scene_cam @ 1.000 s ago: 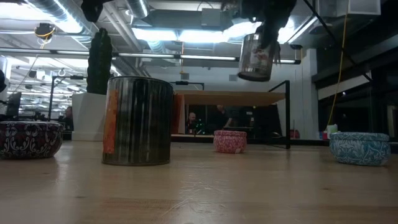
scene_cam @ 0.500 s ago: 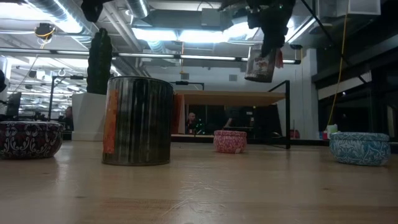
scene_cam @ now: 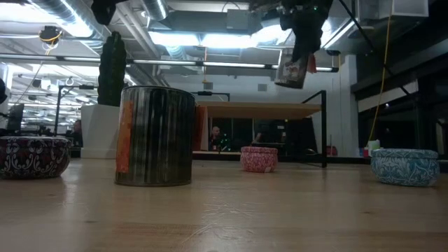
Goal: Pick & Place candle stick holders
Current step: Put the top right silver scented candle on the shelf
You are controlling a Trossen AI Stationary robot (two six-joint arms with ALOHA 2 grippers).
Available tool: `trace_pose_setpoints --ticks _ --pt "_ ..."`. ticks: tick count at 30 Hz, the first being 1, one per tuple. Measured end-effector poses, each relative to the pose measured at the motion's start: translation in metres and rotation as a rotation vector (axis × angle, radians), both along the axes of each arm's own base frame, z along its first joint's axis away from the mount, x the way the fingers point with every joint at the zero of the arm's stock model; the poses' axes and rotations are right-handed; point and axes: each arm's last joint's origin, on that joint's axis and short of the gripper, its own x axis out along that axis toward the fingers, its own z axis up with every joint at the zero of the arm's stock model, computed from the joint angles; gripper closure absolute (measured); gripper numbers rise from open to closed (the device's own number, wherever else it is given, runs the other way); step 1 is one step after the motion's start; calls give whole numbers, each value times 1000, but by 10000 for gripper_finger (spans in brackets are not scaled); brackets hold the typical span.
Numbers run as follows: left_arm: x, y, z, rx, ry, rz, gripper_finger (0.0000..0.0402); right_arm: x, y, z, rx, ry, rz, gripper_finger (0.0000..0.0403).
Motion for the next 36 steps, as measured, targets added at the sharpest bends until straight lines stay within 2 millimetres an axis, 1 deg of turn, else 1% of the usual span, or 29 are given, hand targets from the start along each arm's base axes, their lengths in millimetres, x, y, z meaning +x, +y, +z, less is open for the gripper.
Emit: trace_pose_setpoints --ticks 5,10,14,20,26,32,36 --pt "0 0 0 0 0 0 222 7 -5 16 -33 -36 13 59" --pt "0 0 0 0 0 0 222 13 -17 17 -29 -30 -4 59" --pt "0 0 0 0 1 0 222 20 -32 8 -16 -11 -28 59" --pt "0 0 0 0 1 0 222 27 -59 -16 28 43 -89 59" --pt "0 0 0 0 1 0 222 25 -82 -33 61 69 -160 59" --pt "0 0 0 1 1 0 222 19 -92 -37 73 79 -193 59" --pt "0 0 0 1 1 0 222 17 -94 -37 75 78 -200 59"
